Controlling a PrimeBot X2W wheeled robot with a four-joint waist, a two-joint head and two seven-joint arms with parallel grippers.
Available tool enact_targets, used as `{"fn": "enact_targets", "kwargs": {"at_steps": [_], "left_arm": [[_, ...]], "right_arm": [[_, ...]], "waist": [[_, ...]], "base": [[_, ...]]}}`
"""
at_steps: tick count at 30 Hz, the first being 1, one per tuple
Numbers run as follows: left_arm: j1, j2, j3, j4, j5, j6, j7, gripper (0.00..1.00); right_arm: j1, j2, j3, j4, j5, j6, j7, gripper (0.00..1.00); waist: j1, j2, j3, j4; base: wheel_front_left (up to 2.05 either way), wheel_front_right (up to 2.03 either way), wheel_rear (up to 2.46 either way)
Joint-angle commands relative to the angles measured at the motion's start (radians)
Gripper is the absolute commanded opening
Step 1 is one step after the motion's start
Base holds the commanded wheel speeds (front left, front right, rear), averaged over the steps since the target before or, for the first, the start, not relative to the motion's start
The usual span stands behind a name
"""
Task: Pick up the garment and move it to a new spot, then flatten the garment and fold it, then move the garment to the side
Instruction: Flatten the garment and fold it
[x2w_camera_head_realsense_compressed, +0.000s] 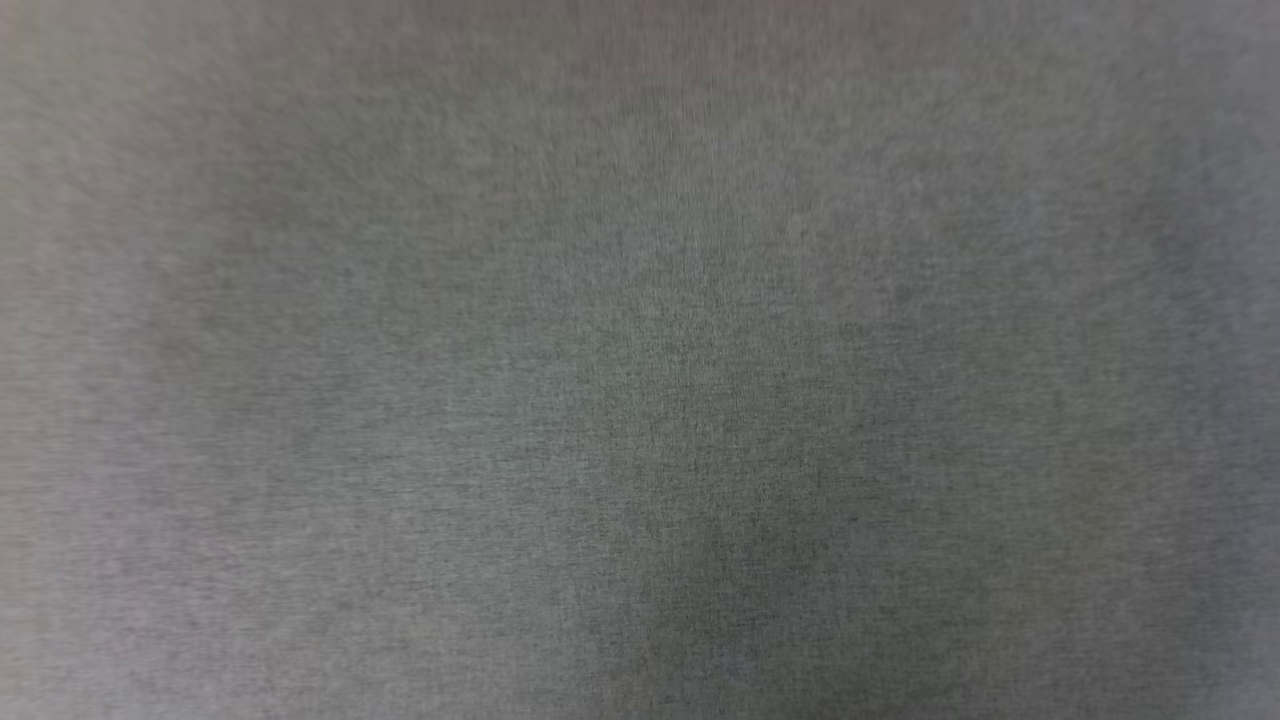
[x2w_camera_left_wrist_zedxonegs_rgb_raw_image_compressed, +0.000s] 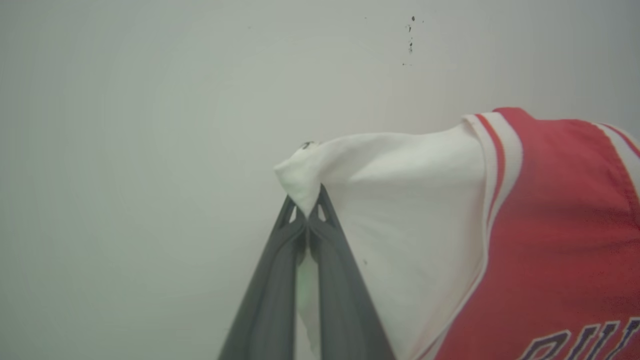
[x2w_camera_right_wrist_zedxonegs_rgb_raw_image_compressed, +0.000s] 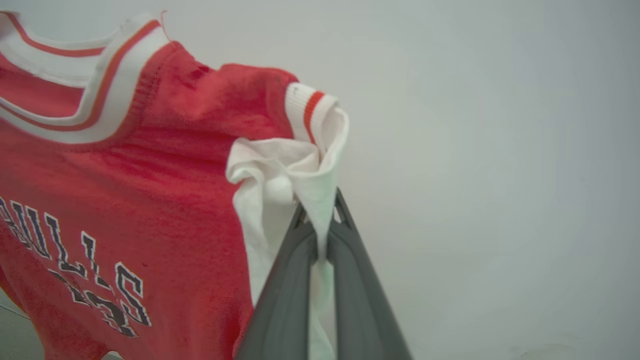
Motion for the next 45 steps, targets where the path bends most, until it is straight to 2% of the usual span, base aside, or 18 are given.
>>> {"fn": "enact_targets", "kwargs": {"at_steps": [1, 8, 14, 21, 26, 35, 42, 45], "left_arm": [[-0.005, -0.002, 0.000, 0.011, 0.000, -0.006, -0.012, 0.00], [0.028, -0.013, 0.010, 0.048, -0.022, -0.033, -0.047, 0.00], [0.079, -0.032, 0.020, 0.081, -0.045, -0.060, -0.072, 0.00], [0.270, -0.057, 0.051, 0.111, -0.074, -0.095, -0.097, 0.00], [0.485, -0.048, 0.127, 0.038, -0.071, -0.091, -0.100, 0.00], [1.008, -0.046, 0.254, -0.217, 0.013, -0.027, -0.100, 0.00], [1.371, -0.044, 0.254, -0.367, 0.020, 0.032, -0.088, 0.00], [1.514, -0.037, 0.247, -0.441, 0.016, 0.075, -0.066, 0.00]], "right_arm": [[-0.023, 0.008, 0.011, 0.021, 0.015, -0.002, -0.017, 0.00], [-0.040, 0.027, 0.085, 0.097, 0.061, -0.002, -0.066, 0.00], [0.001, 0.027, 0.141, 0.145, 0.108, -0.002, -0.095, 0.00], [0.163, 0.011, 0.243, 0.172, 0.204, -0.001, -0.127, 0.00], [0.356, -0.030, 0.324, 0.124, 0.288, -0.001, -0.136, 0.00], [0.743, -0.093, 0.385, -0.008, 0.388, -0.002, -0.120, 0.00], [1.053, -0.124, 0.319, -0.130, 0.381, -0.002, -0.110, 0.00], [1.200, -0.123, 0.274, -0.185, 0.363, -0.002, -0.090, 0.00]], "waist": [[-0.0002, 0.0000, 0.069, -0.009], [-0.0002, 0.0000, 0.149, -0.008], [-0.0002, 0.0000, 0.156, -0.003], [-0.0002, 0.0000, 0.046, 0.009], [-0.0002, 0.0000, -0.072, 0.017], [-0.0002, 0.0000, -0.254, 0.010], [-0.0002, 0.0000, -0.368, 0.022], [-0.0002, 0.0000, -0.406, 0.028]], "base": [[0.00, 0.00, 0.00], [0.00, 0.00, 0.00], [0.00, 0.00, 0.00], [0.00, 0.00, 0.00], [0.00, 0.00, 0.00], [0.00, 0.00, 0.00], [0.00, 0.00, 0.00], [0.00, 0.00, 0.00]]}}
